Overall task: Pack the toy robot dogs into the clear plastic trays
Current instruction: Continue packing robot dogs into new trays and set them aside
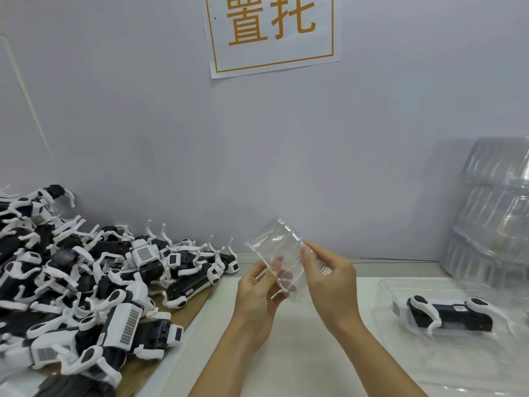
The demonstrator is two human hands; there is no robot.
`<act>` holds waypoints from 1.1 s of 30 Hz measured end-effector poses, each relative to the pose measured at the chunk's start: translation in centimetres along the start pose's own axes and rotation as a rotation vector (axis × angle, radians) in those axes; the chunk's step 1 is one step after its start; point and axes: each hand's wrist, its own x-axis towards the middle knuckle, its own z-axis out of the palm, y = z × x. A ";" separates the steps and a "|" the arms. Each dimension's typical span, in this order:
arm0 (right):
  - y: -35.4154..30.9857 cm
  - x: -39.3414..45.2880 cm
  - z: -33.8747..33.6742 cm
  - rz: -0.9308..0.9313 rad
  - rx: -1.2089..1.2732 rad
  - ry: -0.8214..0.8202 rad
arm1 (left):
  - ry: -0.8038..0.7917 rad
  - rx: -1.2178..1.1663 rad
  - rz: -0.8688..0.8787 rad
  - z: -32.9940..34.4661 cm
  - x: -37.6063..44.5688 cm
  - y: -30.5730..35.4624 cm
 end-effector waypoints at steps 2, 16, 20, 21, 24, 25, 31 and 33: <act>0.1 0.1 -0.2 0.010 -0.011 0.003 | -0.032 0.013 0.002 0.0 -0.1 -0.1; 0.4 0.2 -0.5 -0.023 -0.035 0.064 | 0.159 0.200 0.194 1.3 0.1 -0.5; 0.6 0.0 -0.2 -0.022 -0.039 0.121 | 0.186 0.241 0.246 1.3 0.1 -0.4; 0.6 -0.1 -0.1 -0.020 -0.034 0.137 | 0.198 0.249 0.255 1.4 0.1 -0.4; 0.8 -0.2 0.1 -0.017 -0.028 0.178 | 0.241 0.275 0.281 1.6 0.1 -0.3; 0.8 -0.2 0.1 -0.017 -0.032 0.186 | 0.252 0.287 0.283 1.7 0.0 -0.2; 0.9 0.0 -0.2 -0.019 -0.049 0.188 | 0.156 0.211 0.145 1.9 -0.1 0.9; 0.9 0.0 -0.2 -0.014 -0.048 0.166 | 0.163 0.244 0.146 1.8 -0.1 1.1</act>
